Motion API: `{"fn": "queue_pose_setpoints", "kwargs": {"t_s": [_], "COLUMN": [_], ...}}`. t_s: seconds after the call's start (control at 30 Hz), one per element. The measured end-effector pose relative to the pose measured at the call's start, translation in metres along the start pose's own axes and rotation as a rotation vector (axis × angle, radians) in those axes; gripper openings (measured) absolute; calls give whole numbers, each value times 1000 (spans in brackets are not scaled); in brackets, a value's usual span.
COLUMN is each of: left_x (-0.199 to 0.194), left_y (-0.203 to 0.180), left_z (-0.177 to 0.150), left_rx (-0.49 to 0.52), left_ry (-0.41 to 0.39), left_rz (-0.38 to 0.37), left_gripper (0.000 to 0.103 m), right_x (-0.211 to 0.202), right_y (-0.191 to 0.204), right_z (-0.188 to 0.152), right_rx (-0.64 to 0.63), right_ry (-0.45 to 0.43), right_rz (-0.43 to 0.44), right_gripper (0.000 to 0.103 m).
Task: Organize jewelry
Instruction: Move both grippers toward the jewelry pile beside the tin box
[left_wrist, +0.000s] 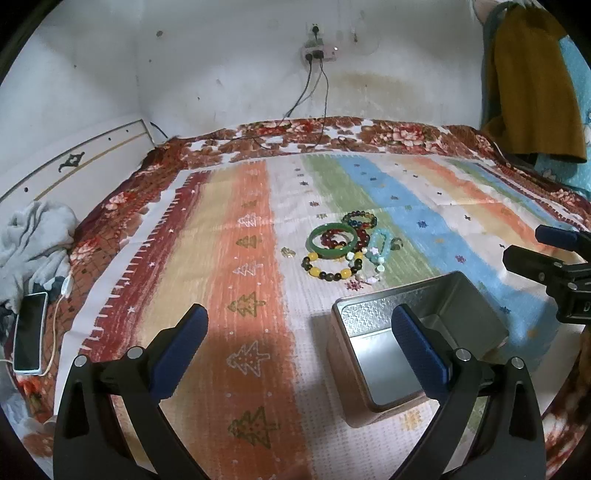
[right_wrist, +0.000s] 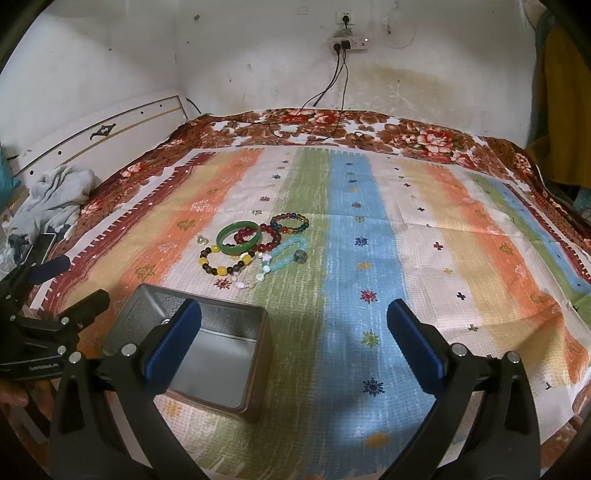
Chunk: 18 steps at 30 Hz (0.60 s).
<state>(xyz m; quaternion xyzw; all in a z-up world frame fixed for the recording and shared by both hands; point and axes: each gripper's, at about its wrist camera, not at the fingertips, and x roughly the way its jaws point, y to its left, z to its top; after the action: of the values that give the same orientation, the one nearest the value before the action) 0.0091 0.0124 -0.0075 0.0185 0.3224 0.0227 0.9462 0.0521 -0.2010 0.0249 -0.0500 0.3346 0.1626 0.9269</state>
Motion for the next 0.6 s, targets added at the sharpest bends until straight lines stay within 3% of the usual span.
{"fn": "queue_pose_setpoints", "kwargs": {"t_s": [0.3,0.6], "left_x": [0,7], "left_y": [-5,1], "left_z": [-3,6], "left_rx": [21,-24], "left_ry": [6,13], "left_rz": [17,26], "left_gripper": [98,97], "right_x": [3,8], "right_y": [-2,6], "right_z": [0,3], "right_rx": [-14,-60], "right_ry": [6,7], "right_rz": [2,1], "right_gripper": [99,99]}}
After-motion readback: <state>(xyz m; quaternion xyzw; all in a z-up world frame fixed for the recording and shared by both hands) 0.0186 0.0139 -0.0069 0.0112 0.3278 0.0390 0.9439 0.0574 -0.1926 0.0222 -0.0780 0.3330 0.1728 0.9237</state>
